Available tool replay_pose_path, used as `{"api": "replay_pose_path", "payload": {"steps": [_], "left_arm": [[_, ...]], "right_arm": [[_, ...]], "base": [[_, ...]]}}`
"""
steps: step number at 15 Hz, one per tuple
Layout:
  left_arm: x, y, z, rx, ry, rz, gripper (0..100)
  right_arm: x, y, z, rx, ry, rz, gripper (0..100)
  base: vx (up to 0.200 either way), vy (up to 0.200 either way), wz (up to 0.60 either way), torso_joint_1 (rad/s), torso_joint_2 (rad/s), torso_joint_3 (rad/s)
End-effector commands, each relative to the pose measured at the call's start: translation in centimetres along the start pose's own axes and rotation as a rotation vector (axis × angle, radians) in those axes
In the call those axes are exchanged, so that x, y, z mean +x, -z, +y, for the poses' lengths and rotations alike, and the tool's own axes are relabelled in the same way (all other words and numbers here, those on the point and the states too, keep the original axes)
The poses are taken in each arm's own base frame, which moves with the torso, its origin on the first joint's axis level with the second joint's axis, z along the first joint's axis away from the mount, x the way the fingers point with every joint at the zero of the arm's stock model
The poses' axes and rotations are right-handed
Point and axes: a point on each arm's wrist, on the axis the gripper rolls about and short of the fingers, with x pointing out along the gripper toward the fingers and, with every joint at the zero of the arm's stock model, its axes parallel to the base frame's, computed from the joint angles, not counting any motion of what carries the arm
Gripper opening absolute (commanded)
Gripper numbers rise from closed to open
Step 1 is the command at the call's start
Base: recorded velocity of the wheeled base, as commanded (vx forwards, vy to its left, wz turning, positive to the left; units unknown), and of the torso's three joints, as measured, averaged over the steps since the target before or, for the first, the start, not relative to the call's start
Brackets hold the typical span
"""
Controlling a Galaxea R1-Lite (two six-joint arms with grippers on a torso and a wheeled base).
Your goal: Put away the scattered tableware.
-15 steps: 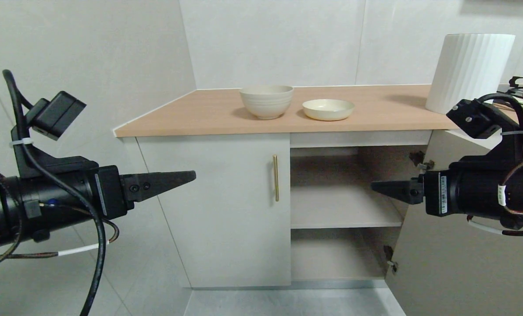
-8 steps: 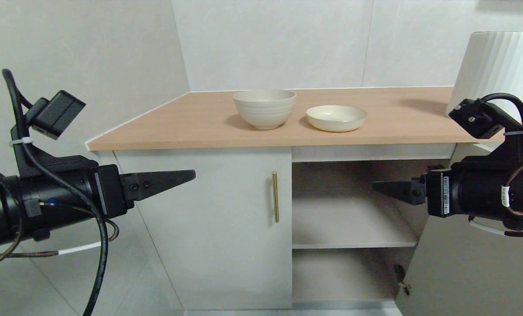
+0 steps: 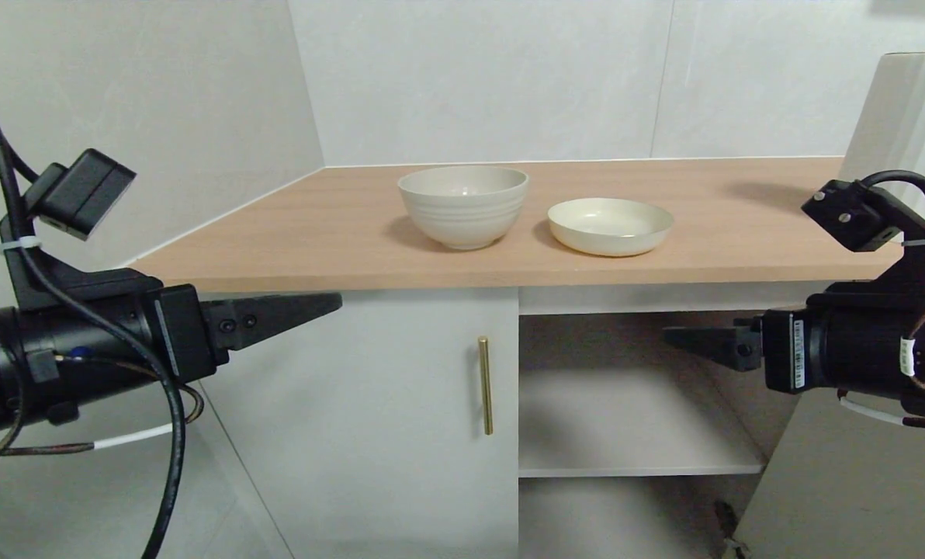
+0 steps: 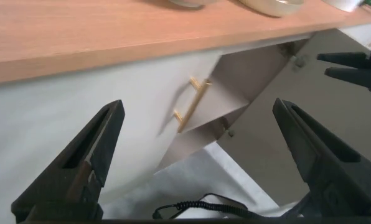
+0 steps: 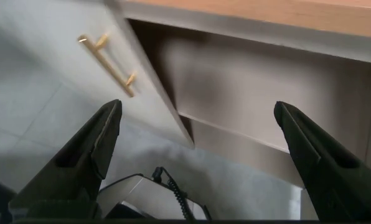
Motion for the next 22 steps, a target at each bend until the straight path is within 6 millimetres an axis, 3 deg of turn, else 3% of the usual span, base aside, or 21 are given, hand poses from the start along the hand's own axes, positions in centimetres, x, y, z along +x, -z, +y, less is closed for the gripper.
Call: {"api": "replay_pose_path", "payload": {"steps": [1, 7, 14, 18, 22], "left_arm": [[-0.1, 0.0, -0.1, 0.002, 0.005, -0.002, 100], [0.3, 0.2, -0.1, -0.003, 0.007, 0.011, 100], [1.4, 0.5, 0.5, -0.017, -0.003, 0.045, 100], [3.3, 0.2, 0.6, -0.015, 0.017, 0.06, 100], [6.4, -1.6, 1.1, -0.02, 0.013, 0.05, 100]], "right_arm": [[-0.2, 0.0, 0.0, -0.002, -0.002, -0.004, 100], [0.1, 0.3, 0.0, -0.003, 0.0, 0.011, 100], [0.5, 0.4, -0.1, -0.005, 0.003, 0.023, 100], [1.2, 0.4, 0.0, -0.003, 0.004, 0.021, 100], [3.2, 0.5, -0.6, -0.025, 0.037, 0.026, 100]], "base": [[0.0, 0.0, 0.0, 0.0, 0.0, 0.0], [0.0, 0.0, 0.0, 0.05, -0.16, -0.163], [0.0, 0.0, 0.0, 0.145, -0.48, -0.299], [0.0, 0.0, 0.0, 0.185, -0.48, -0.287], [0.0, 0.0, 0.0, 0.12, -0.28, -0.167]]}}
